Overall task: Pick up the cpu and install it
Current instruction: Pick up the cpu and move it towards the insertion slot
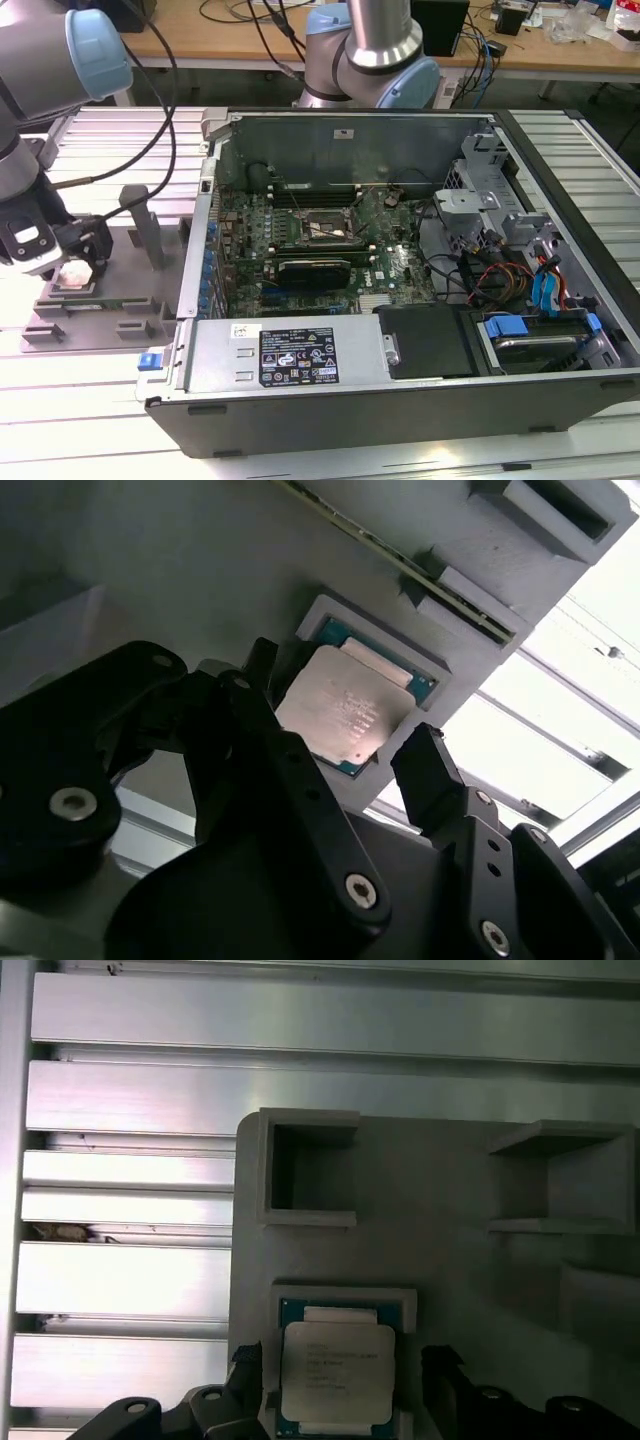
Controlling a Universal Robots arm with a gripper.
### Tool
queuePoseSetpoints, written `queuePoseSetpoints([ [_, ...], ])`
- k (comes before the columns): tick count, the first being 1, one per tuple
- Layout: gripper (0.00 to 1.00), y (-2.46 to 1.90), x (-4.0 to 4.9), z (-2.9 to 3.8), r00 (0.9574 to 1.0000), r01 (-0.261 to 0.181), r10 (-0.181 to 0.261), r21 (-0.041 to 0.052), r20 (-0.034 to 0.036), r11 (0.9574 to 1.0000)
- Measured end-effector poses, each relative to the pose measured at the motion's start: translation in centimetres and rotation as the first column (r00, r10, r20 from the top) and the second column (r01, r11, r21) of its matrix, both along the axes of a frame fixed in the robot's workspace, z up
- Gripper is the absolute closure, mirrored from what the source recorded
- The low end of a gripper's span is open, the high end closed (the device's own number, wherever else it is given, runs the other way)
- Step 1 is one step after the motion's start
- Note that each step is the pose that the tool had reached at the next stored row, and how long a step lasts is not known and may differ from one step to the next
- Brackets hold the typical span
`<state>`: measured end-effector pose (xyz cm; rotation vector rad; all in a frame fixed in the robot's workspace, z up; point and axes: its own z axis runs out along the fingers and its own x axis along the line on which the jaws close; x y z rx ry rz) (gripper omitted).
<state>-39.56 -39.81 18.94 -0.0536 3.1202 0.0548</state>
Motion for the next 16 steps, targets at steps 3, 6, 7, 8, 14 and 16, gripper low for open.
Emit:
queuePoseSetpoints([
  [3,0.26,0.16,0.0,-0.34,1.0,0.0,0.0,-0.0001,-0.0004,1.0],
  [6,0.26,0.16,0.0,-0.34,1.0,0.0,0.0,0.0,-0.0004,1.0],
  [7,0.26,0.17,0.01,-0.39,1.0,0.0,0.0,0.0001,-0.0001,1.0],
  [8,0.26,0.17,0.0,-0.39,1.0,0.0,0.0,0.0001,-0.0002,1.0],
  [14,0.26,0.12,-0.03,-0.41,1.0,0.0,0.0,0.0,-0.0003,1.0],
  [16,0.26,0.11,-0.04,-0.42,1.0,0.003,-0.003,0.0001,-0.0003,1.0],
])
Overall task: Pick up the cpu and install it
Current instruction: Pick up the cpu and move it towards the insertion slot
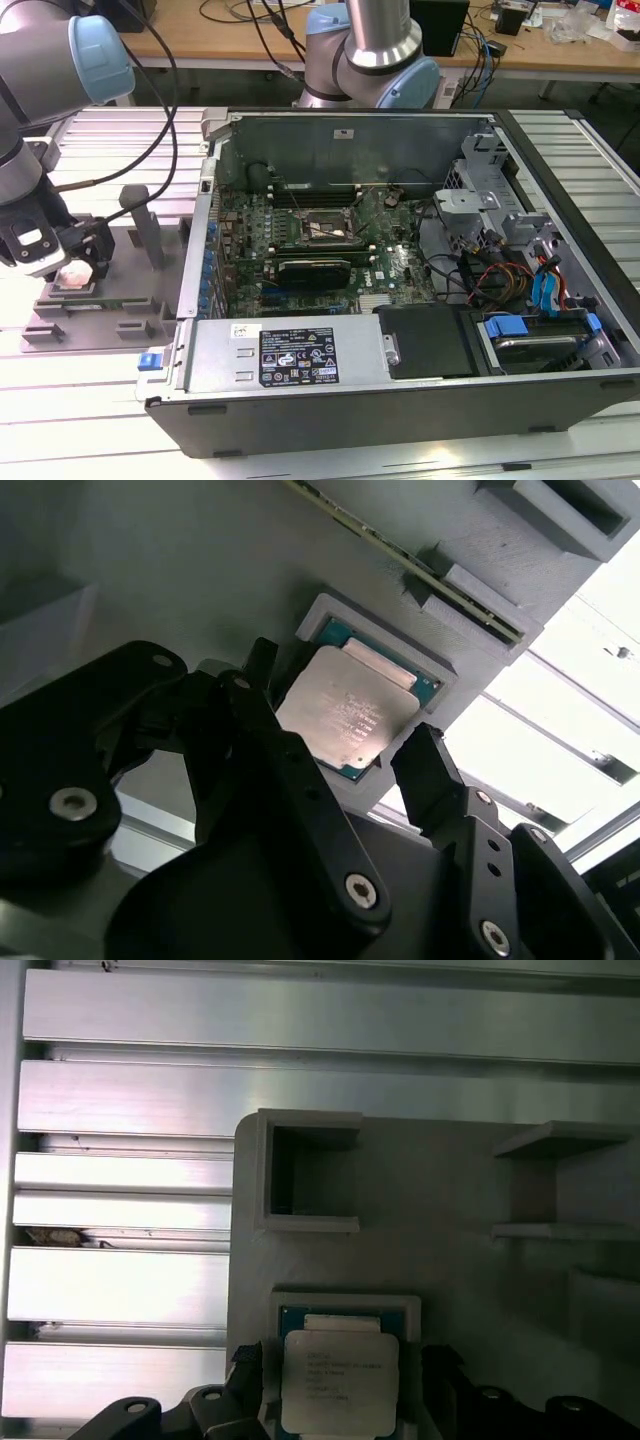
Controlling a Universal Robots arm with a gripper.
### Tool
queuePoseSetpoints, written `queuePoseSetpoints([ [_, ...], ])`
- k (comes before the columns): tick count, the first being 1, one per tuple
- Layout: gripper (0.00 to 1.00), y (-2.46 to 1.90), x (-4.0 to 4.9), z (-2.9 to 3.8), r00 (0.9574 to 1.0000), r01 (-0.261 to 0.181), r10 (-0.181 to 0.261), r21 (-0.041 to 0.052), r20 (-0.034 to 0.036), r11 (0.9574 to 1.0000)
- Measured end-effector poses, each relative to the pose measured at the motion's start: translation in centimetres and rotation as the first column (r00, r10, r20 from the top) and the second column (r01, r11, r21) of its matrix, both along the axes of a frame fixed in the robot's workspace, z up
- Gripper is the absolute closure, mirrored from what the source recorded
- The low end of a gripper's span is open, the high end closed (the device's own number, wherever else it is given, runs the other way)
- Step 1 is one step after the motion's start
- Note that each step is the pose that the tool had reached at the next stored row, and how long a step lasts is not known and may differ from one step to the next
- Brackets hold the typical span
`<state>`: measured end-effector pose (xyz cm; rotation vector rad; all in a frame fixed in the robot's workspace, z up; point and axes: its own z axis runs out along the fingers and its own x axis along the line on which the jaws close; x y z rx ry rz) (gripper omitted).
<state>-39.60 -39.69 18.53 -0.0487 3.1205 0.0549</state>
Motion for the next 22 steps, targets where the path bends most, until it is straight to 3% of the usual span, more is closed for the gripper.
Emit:
queuePoseSetpoints([
  [6,0.27,0.0,-0.01,0.0,1.0,0.003,-0.003,0.0,0.0,1.0],
  [7,0.35,0.0,-0.01,0.0,1.0,0.003,-0.003,0.0,0.0,1.0],
  [16,0.35,0.0,-0.01,0.18,1.0,0.003,-0.003,0.0,0.0,1.0],
  [18,0.44,0.01,-0.01,0.19,1.0,0.003,-0.003,0.0,0.0,1.0],
  [22,0.45,0.01,-0.01,0.22,1.0,0.003,-0.003,0.0,0.0,1.0],
])
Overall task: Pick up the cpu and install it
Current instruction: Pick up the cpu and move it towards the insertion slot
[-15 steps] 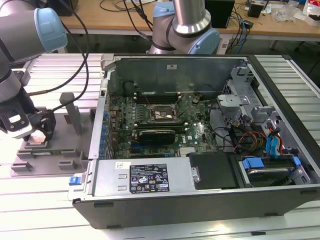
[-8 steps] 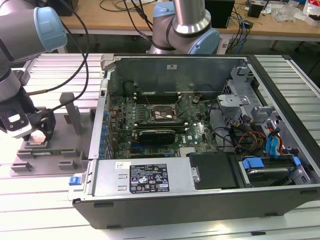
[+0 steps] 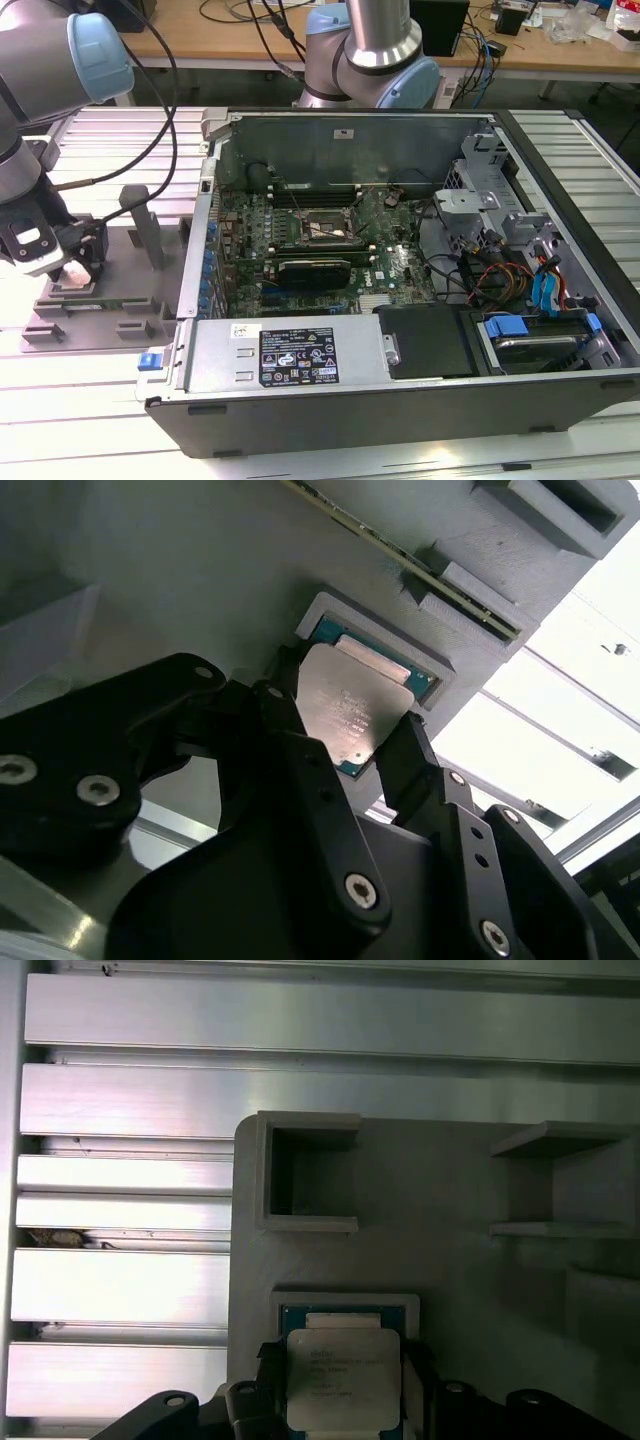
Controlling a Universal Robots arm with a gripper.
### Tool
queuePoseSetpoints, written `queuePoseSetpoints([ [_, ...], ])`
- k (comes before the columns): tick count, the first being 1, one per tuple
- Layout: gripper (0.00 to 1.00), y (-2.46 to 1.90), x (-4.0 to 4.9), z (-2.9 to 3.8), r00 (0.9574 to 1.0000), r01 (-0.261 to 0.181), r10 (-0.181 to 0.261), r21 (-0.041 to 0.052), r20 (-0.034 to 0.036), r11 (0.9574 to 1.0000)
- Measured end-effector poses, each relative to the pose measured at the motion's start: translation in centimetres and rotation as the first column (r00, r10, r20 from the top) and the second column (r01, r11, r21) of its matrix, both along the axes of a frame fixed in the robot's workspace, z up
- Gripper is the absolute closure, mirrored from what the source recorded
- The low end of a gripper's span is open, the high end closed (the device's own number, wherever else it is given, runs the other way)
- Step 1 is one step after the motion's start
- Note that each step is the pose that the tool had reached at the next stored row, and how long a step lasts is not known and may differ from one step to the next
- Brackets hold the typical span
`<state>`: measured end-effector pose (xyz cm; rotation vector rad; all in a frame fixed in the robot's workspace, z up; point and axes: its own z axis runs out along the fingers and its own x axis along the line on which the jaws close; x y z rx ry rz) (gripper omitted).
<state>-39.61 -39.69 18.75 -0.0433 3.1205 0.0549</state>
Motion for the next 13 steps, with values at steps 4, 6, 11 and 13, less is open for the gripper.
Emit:
queuePoseSetpoints([
  [4,0.45,0.0,0.0,0.24,1.0,0.0,0.0,-0.0001,0.0,1.0],
  [6,0.45,0.01,-0.01,0.25,0.9999,0.016,-0.016,0.0055,-0.0003,0.9999],
  [11,0.45,-0.01,0.0,0.43,0.9996,0.028,-0.028,0.0054,-0.0002,0.9996],
  [13,0.45,0.0,0.01,0.76,0.9996,0.028,-0.028,0.0043,0.0,0.9996],
])
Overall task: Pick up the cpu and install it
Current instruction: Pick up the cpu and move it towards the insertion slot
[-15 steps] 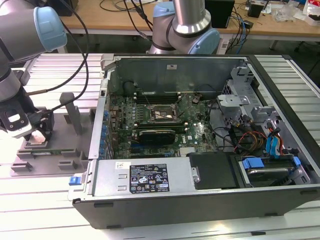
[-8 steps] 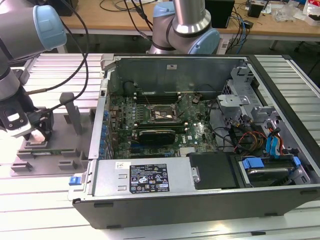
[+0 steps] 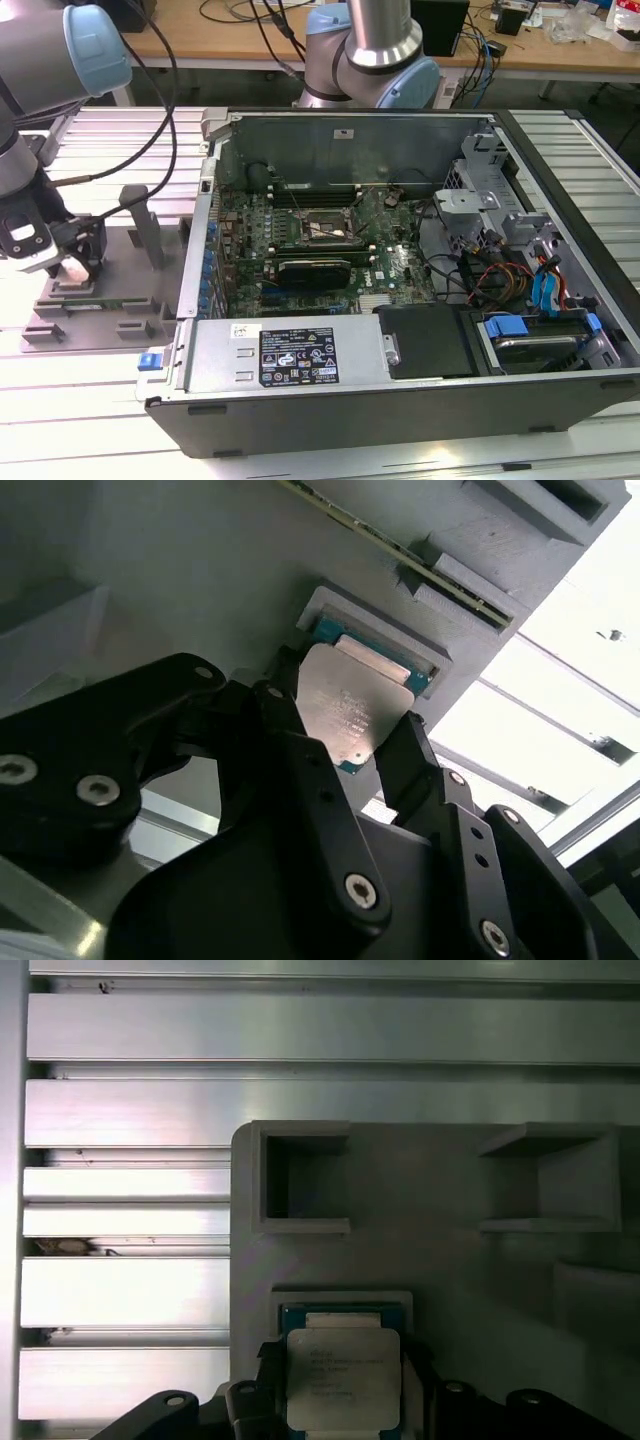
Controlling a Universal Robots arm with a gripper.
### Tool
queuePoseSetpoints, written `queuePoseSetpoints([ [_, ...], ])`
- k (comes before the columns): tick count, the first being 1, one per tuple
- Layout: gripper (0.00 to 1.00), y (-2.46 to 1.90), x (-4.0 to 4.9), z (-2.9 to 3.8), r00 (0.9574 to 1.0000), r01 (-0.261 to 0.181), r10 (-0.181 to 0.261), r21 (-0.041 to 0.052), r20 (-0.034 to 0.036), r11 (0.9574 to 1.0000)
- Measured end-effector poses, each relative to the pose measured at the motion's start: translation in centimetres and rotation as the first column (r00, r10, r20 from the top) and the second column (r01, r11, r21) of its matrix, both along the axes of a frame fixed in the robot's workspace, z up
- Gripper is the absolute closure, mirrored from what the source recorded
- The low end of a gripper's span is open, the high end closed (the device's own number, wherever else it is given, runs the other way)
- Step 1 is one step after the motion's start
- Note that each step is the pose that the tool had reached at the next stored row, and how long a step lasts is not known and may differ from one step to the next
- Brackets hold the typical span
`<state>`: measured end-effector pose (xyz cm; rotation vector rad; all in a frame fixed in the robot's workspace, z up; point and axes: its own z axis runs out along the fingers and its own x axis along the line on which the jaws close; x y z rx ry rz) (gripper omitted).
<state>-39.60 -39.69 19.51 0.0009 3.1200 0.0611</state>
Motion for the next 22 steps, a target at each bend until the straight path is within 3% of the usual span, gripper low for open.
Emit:
queuePoseSetpoints([
  [1,0.45,0.0,0.0,0.08,1.0,0.0,0.0,-0.0012,0.0,1.0],
  [3,0.45,0.0,0.04,0.97,1.0,0.0,0.0,-0.0047,-0.0001,1.0],
  [6,0.45,0.01,0.23,3.26,1.0,0.0,0.0,-0.0084,-0.0001,1.0],
  [11,0.45,0.01,0.34,5.39,1.0,0.0,0.0,-0.0105,0.0,0.9999],
  [14,0.45,0.04,0.35,7.63,1.0,0.0,0.0,-0.0106,-0.0001,0.9999],
  [19,0.45,0.07,0.36,9.15,1.0,0.0,0.0,-0.0109,-0.0001,0.9999],
  [22,0.45,0.11,0.36,10.44,1.0,0.0,0.0,-0.0111,-0.0001,0.9999],
])
